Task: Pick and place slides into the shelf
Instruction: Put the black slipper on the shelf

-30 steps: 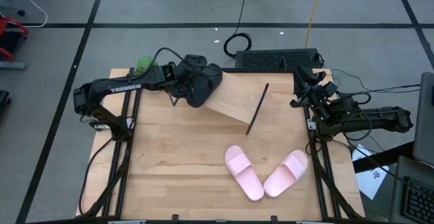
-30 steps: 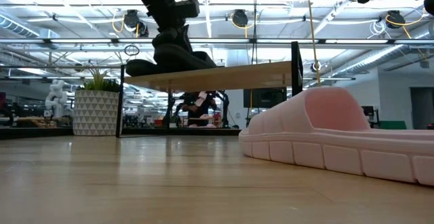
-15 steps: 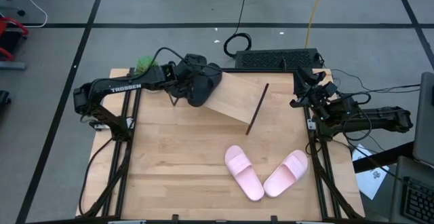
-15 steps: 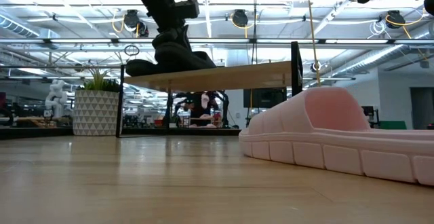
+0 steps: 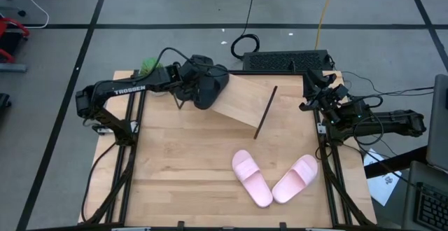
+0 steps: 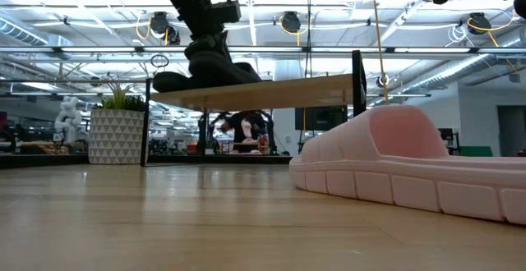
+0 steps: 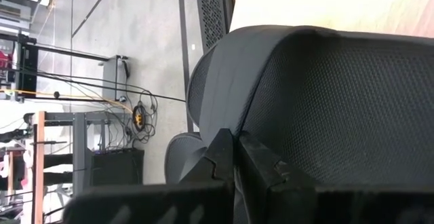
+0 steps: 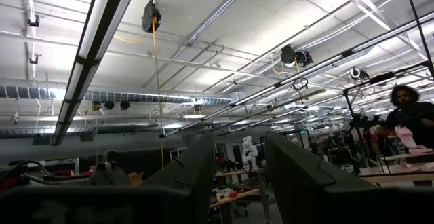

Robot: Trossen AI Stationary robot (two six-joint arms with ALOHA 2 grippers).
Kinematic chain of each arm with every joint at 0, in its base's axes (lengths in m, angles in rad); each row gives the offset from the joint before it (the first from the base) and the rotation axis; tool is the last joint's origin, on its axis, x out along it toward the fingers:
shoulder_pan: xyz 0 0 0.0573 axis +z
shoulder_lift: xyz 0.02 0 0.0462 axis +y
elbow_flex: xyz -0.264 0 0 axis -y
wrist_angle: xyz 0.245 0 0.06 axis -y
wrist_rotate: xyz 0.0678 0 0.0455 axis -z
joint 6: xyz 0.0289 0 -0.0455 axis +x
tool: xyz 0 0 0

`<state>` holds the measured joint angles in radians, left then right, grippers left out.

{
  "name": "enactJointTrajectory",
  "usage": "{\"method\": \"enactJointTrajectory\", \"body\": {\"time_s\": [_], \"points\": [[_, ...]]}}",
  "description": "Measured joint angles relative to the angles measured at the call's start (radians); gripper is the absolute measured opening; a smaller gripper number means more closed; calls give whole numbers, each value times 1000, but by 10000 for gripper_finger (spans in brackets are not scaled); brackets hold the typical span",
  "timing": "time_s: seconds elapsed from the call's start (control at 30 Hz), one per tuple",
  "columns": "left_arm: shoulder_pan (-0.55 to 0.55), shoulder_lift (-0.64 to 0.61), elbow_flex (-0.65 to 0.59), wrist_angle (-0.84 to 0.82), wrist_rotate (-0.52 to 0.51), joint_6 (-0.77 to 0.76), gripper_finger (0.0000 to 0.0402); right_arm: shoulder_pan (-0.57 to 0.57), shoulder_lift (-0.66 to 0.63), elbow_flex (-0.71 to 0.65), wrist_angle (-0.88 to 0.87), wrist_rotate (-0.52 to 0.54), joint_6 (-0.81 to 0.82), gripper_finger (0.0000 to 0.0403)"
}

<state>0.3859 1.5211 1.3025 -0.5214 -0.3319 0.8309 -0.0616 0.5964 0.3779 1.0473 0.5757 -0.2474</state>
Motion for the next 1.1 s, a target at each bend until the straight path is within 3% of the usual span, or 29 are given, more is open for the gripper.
{"method": "enactJointTrajectory", "body": {"time_s": [0.47,1.1], "points": [[0,-2,-52,18,-24,-48,35,0,0,0,0,0,0,121],[-15,-3,-55,60,-89,-55,126,0,0,0,0,0,0,121]]}}
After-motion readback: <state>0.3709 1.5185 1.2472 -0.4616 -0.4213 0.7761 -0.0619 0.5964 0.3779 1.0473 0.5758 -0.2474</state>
